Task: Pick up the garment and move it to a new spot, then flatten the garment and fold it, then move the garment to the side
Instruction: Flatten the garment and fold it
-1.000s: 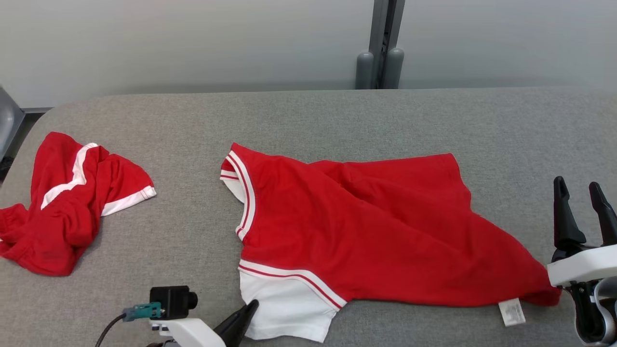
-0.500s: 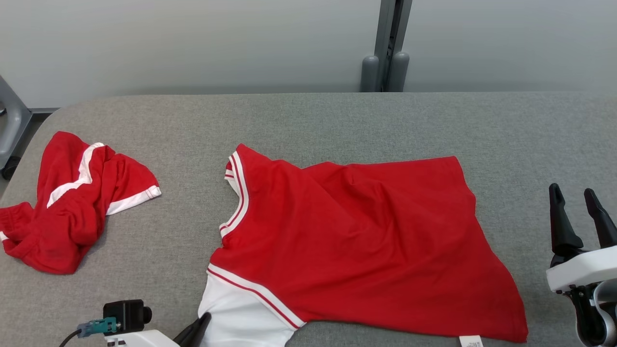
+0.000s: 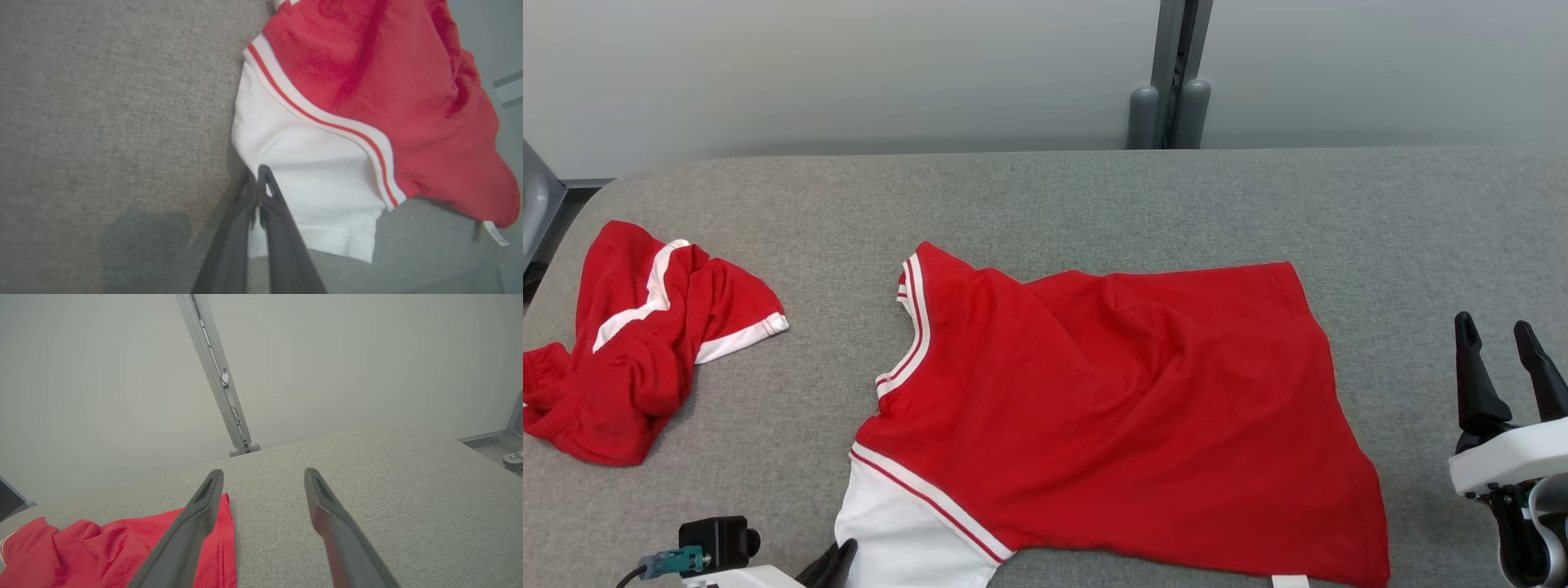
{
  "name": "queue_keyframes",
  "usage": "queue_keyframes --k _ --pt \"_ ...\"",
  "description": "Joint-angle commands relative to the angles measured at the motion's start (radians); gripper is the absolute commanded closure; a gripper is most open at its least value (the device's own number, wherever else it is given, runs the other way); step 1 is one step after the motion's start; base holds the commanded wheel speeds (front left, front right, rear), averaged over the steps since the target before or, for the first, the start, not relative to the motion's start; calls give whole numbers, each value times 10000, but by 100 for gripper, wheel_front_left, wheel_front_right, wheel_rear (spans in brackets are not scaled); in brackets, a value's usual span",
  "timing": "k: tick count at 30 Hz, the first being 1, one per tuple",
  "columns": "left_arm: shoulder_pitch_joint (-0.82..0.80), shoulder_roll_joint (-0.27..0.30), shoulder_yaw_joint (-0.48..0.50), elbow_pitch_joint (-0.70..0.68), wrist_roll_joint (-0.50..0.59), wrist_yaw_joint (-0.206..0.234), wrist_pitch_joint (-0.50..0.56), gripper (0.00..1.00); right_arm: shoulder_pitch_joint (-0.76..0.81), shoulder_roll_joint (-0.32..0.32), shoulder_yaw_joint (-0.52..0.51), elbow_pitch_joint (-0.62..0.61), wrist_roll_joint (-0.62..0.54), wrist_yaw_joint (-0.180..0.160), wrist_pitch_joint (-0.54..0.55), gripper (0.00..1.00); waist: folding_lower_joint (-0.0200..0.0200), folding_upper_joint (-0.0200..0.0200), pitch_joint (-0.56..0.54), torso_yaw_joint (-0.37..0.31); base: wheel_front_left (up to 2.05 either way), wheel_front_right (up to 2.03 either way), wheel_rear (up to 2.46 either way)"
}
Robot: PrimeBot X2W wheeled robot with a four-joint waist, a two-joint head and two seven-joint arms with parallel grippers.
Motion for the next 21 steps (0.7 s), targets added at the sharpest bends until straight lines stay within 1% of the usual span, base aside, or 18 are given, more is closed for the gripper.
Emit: queue_keyframes --k 1,5,8,11,15,21 --pt "-189 41 15 35 100 13 -76 0 26 -29 -12 -6 -81 7 -26 0 0 -1 6 11 0 0 0" --pt "-292 192 108 -318 363 125 -433 0 33 -5 -3 -2 -91 7 -36 0 0 -1 -22 68 0 0 0" --pt "-279 353 159 -747 741 295 -781 0 24 12 76 -62 -106 7 -34 0 0 -1 -85 107 0 0 0" --pt "-389 358 183 -1241 1078 449 -1214 0 9 62 151 -113 -136 7 -23 0 0 -1 -170 120 0 0 0" --pt "-516 287 253 -1682 1519 525 -2069 0 -13 133 386 -200 -148 7 -79 0 0 -1 -254 70 0 0 0" --pt "-853 205 412 -1796 2187 613 -3626 0 -42 214 805 -334 -113 7 -263 0 0 -1 -290 -79 0 0 0"
